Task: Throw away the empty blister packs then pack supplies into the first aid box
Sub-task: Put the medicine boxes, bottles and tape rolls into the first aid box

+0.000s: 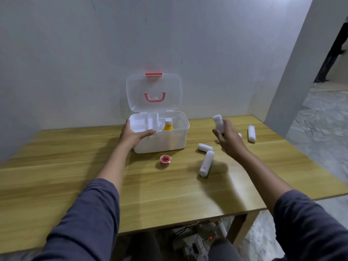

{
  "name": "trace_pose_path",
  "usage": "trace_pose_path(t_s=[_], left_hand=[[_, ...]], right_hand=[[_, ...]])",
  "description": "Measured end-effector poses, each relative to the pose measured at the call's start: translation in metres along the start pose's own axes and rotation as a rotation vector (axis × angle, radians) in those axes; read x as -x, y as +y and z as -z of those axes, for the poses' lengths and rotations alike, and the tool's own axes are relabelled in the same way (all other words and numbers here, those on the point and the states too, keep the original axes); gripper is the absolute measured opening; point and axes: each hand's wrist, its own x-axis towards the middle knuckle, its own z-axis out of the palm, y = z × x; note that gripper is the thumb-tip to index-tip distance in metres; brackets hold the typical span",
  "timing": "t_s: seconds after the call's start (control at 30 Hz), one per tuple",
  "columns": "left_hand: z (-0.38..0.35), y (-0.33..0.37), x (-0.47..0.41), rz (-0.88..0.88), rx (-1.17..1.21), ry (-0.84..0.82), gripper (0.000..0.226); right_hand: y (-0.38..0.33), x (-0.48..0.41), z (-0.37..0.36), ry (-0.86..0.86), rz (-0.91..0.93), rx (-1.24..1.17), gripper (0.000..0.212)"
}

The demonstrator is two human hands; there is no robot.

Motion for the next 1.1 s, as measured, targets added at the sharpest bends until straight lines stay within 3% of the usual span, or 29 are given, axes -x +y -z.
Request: trace_pose_path(t_s=[0.13,0.23,0.3,0.37,0.6,0.67,0.83,1.0,1.1], left_hand=[[-0.002,-0.002,0.001,-0.001,0.011,0.003,0.093],[-0.001,0.002,0.007,0.019,0.008,-0.004,0.111],[0.001,0.003,0.008,0.025,0.005,-0.002,0.134],[0.001,0.001,0.007,0.026,0.01,-0.003,0.143],[0.0,0.002,0.009,0.014,0.005,-0.002,0.136],[0.001,0.002,0.009,0.017,0.01,-0.002,0.134],[-0.002,-0.003,0.004,-0.002,0.008,0.014,0.096],[-0.003,-0.002,0.004,-0.019,0.004,0.02,0.094],[-0.002,-0.001,0.006,-0.022,0.0,0.019,0.093]], right_hand=[[-0.045,-0.024,-0.013,0.016,0.08,-0.351,0.018],[-0.07,-0.036,-0.031,0.036,0.106,-0.48,0.021],[-0.08,-0.042,-0.041,0.032,0.097,-0.51,0.025],[-0.085,-0.047,-0.047,0.004,0.087,-0.503,0.028],[-0.088,-0.056,-0.058,0.012,0.1,-0.515,0.025],[-0.086,-0.053,-0.065,-0.033,0.084,-0.446,0.025],[-0.07,-0.049,-0.075,-0.145,0.102,-0.09,0.031],[-0.071,-0.058,-0.078,-0.281,0.111,0.137,0.03],[-0.077,-0.068,-0.074,-0.377,0.087,0.137,0.025]])
